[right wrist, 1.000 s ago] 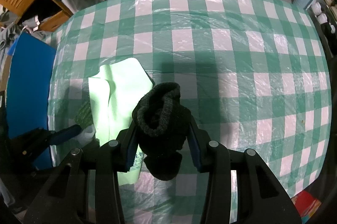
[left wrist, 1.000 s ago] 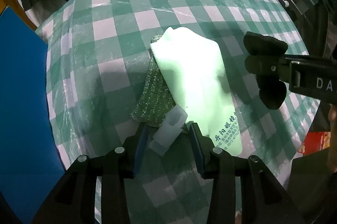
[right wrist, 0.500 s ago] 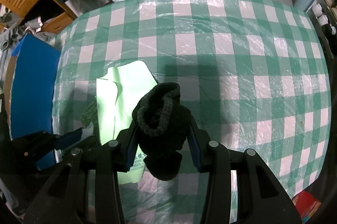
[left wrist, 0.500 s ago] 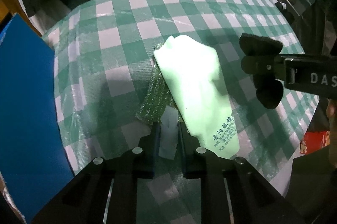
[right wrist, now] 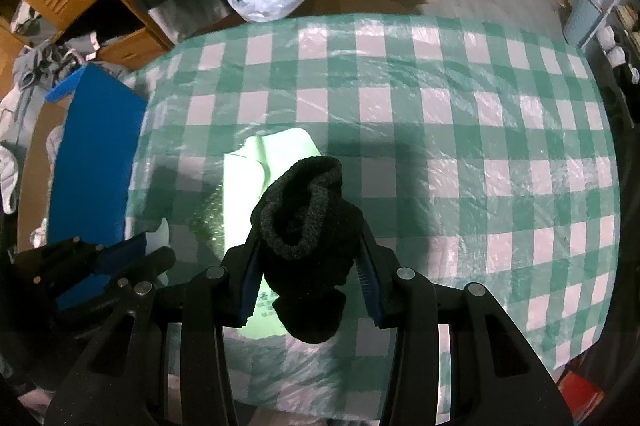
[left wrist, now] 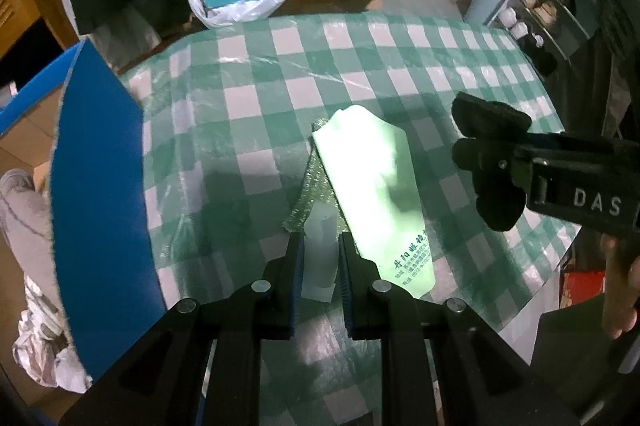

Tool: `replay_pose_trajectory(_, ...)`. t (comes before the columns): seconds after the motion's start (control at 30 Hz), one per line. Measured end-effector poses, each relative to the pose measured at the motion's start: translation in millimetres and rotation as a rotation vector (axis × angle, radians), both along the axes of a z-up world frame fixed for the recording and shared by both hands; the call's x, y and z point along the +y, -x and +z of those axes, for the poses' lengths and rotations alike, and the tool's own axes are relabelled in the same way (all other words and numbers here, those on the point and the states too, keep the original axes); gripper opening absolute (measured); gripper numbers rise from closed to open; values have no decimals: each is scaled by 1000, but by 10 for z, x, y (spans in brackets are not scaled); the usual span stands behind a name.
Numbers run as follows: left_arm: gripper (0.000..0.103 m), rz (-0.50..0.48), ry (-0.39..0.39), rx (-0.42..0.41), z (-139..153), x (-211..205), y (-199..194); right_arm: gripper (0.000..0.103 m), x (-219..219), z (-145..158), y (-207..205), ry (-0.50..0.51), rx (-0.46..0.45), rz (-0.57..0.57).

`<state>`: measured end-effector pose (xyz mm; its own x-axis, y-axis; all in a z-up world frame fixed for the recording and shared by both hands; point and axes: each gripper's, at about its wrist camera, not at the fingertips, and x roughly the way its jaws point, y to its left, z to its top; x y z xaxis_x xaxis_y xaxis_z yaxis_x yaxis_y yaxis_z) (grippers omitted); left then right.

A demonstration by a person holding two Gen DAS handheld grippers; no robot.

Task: Organize soft objects
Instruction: 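Carry the black sock in the right tool over the box while the left tool follows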

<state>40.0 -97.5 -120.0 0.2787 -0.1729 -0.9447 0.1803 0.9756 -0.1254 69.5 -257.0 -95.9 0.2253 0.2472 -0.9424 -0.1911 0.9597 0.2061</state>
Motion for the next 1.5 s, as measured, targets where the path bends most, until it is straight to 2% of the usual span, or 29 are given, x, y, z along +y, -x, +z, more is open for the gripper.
replay_pose_trajectory(0.7,16,28,-15,-112,539,244,190,42,383,568,262,-39,-104,102)
replay_pose_trajectory(1.5,16,128,-2,-169,842,871,484,42,1084,958,448,-79,-172,227)
